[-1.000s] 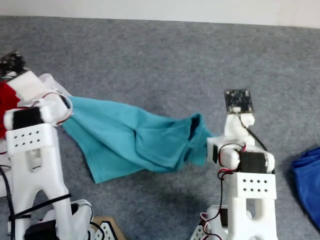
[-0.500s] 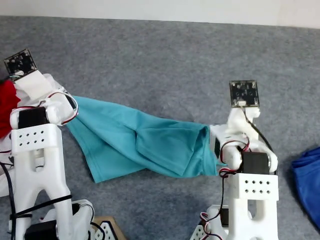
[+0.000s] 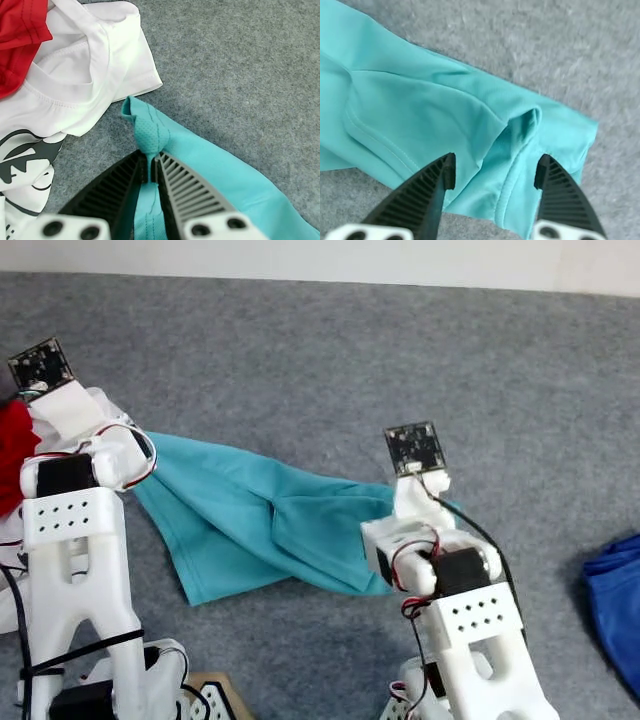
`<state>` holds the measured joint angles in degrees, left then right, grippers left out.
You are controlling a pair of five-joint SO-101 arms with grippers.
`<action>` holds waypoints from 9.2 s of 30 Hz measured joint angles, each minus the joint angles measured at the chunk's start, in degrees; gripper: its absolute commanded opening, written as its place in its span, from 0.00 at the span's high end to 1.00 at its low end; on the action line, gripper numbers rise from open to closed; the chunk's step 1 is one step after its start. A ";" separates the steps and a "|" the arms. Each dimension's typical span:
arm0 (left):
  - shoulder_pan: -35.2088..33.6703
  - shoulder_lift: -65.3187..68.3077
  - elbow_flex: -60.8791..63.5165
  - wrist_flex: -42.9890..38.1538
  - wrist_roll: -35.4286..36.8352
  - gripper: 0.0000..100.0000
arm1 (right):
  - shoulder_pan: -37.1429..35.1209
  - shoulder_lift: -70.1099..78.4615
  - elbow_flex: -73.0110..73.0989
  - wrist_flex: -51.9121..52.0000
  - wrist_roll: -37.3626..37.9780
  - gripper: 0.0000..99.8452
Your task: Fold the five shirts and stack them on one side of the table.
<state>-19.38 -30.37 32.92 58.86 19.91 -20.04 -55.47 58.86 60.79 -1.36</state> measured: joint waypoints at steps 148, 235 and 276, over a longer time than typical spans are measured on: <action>-2.29 61.54 -51.96 -29.71 9.32 0.84 | 13.19 84.92 -84.66 -23.03 4.57 0.85; -5.19 24.70 0.88 -12.13 -1.93 0.66 | -14.07 3.43 12.48 -10.20 1.85 0.78; -8.62 36.13 -1.32 -12.66 -0.70 0.66 | -15.03 30.95 2.64 -17.67 -0.79 0.96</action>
<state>-28.00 5.76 31.60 46.20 19.21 -35.08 -24.53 61.49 43.12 -2.15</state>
